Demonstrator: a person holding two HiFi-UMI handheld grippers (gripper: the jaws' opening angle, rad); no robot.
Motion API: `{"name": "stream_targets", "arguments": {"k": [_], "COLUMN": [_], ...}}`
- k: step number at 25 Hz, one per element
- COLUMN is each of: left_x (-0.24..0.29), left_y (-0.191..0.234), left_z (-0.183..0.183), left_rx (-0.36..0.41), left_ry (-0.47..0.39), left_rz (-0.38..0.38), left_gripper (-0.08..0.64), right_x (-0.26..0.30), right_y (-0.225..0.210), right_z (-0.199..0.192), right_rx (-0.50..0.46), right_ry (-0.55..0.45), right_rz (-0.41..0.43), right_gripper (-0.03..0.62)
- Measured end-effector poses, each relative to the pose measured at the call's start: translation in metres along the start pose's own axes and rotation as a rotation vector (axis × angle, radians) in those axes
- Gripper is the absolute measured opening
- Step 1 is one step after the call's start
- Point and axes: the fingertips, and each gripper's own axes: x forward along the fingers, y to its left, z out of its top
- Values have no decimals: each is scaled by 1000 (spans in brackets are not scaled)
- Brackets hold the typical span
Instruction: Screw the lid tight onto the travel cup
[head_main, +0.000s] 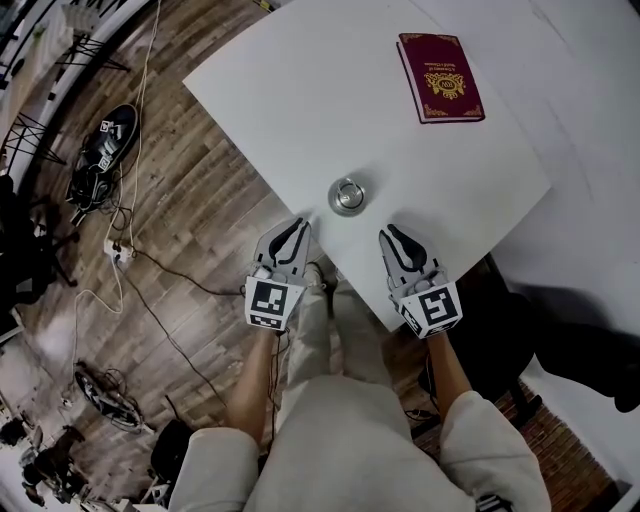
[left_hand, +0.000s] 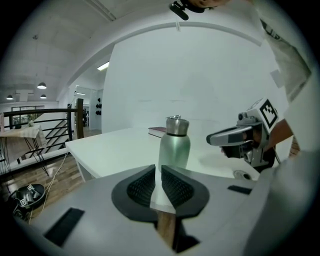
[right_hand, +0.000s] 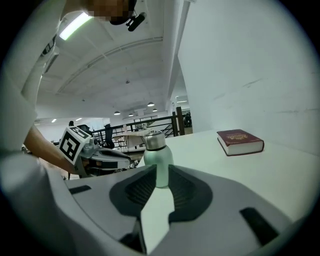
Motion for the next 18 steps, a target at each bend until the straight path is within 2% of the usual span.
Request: {"name": "stream_targets", "arguments": {"k": [1,4,6,7,10,18], "left_x": [1,6,8,9,12,30], "left_y": [-1,-6,-8,-10,-15,-23], "left_z": [-1,-3,-3,-3,-2,4], "left_rx": [3,3,7,9,18,36], "left_ry": [-1,-9,-14,-20,-38,-48], "left_rz": [-12,-59,-86,-102,-147,-189], "left_gripper": [21,184,252,279,313,322], "right_x": [1,6,8,9,11,20], "right_y": [2,7,10,12,13,5], "right_z": [0,1,0,0,0,11], "right_rx": [1,-10,-34,-42,-54,-93], "right_ry": [-8,-11,-4,0,7,3], "right_rz": [22,70,93,105,135,162], "right_gripper": [85,223,265,307,364,367]}}
